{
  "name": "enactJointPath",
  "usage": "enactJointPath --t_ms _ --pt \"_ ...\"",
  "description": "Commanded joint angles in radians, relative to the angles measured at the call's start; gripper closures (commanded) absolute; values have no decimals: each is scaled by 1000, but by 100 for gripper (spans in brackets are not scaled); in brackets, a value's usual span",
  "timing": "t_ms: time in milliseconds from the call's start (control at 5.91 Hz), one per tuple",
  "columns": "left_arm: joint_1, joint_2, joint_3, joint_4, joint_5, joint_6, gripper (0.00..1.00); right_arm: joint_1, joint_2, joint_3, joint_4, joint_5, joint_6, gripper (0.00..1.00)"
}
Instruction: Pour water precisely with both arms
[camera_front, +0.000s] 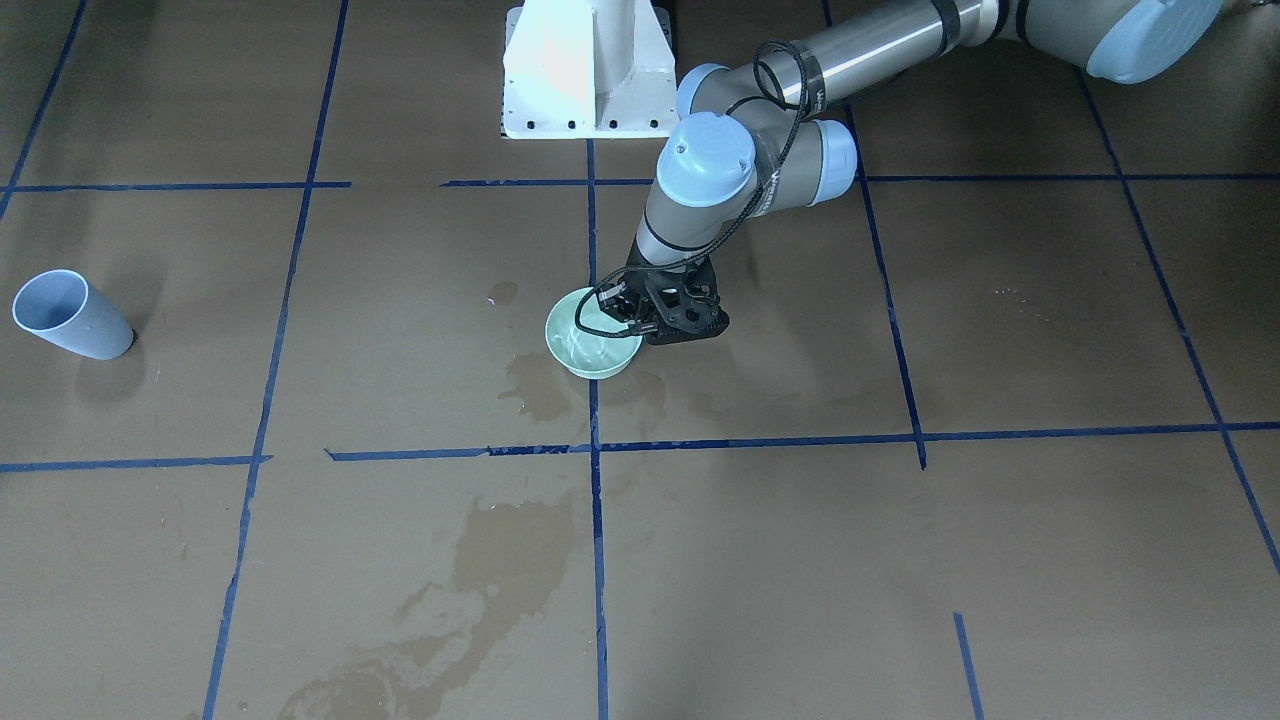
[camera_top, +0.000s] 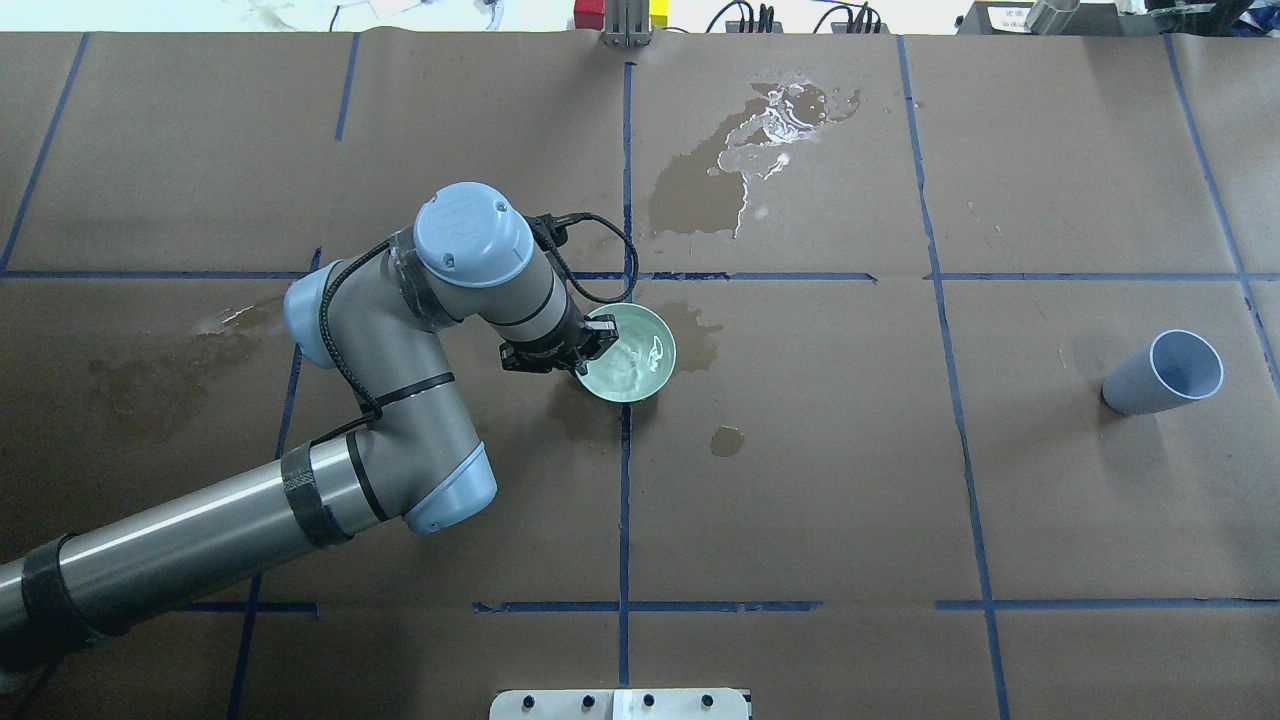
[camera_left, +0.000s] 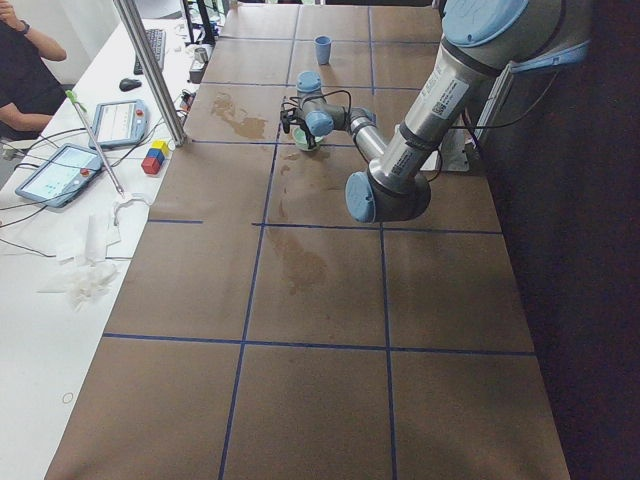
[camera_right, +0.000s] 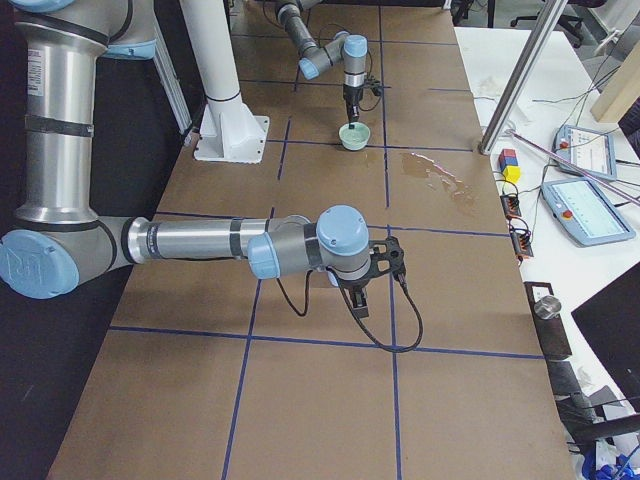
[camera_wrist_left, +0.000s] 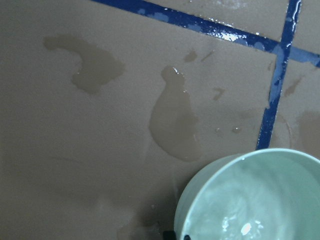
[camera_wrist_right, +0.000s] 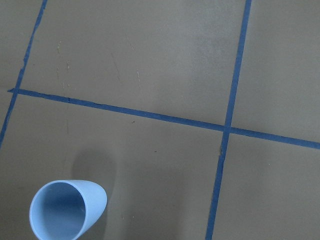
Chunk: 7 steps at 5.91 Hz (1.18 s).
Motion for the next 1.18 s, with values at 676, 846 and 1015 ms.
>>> enactJointPath --t_ms 676,846,1015 --pt "-172 205 -170 -1 -174 181 100 0 -5 11 0 -2 0 0" --pt "-192 233 -179 -1 -190 235 100 0 -6 11 0 -2 0 0" --pt "-218 256 -180 -1 -231 275 100 0 -6 11 0 -2 0 0"
